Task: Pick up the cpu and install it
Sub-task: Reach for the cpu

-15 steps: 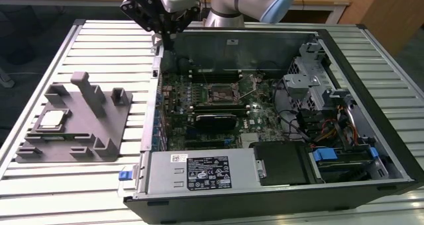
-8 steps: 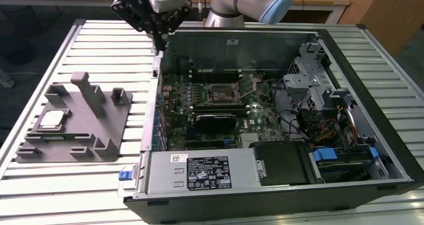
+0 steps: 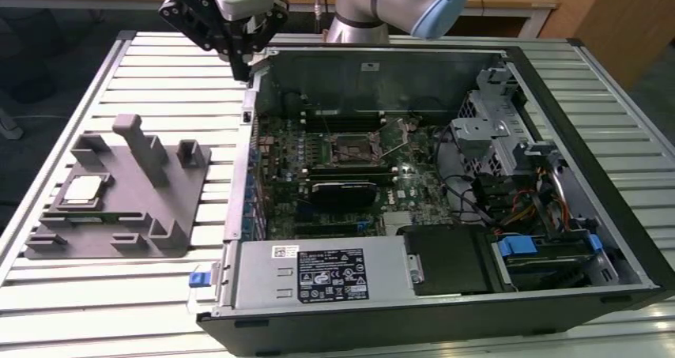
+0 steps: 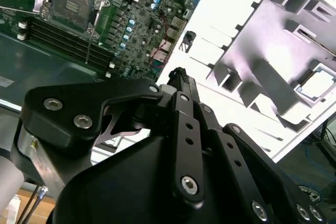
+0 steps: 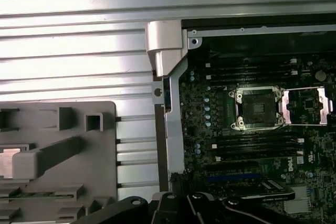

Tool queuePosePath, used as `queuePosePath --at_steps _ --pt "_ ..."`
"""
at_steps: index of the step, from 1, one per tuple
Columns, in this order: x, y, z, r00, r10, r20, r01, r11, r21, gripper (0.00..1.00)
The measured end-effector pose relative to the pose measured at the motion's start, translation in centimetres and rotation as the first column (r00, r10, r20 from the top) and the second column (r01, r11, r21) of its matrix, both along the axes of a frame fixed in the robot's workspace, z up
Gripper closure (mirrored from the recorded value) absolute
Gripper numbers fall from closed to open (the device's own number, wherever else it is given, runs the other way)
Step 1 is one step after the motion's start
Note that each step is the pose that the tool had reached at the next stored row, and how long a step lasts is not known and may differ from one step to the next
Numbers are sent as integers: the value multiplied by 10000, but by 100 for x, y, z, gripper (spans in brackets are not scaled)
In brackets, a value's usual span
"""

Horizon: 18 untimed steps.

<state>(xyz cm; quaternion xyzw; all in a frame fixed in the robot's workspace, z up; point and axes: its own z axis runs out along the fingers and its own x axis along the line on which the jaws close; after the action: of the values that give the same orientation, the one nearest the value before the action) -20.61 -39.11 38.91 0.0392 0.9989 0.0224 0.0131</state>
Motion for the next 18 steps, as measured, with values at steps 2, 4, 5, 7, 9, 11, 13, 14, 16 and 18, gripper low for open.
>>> queuePosePath --at_steps 2,4,5,7,9,11,13,14,16,18 --pt "-24 0 -1 10000 0 0 0 10000 0 89" --pt "-46 0 -1 10000 0 0 0 10000 1 89" --pt "-60 0 -1 10000 0 0 0 10000 0 89" --pt "-86 0 -2 10000 0 0 0 10000 0 89" --pt "-93 0 -2 10000 1 0 -1 10000 1 89" --pt "-103 0 -2 10000 -1 0 1 10000 2 89" --pt "-119 0 -3 10000 -1 0 1 10000 2 89" --pt "-129 0 -3 10000 -1 0 1 10000 1 89" --pt "-149 0 -3 10000 0 0 0 10000 1 89" --pt "-174 0 -4 10000 0 0 0 10000 1 89"
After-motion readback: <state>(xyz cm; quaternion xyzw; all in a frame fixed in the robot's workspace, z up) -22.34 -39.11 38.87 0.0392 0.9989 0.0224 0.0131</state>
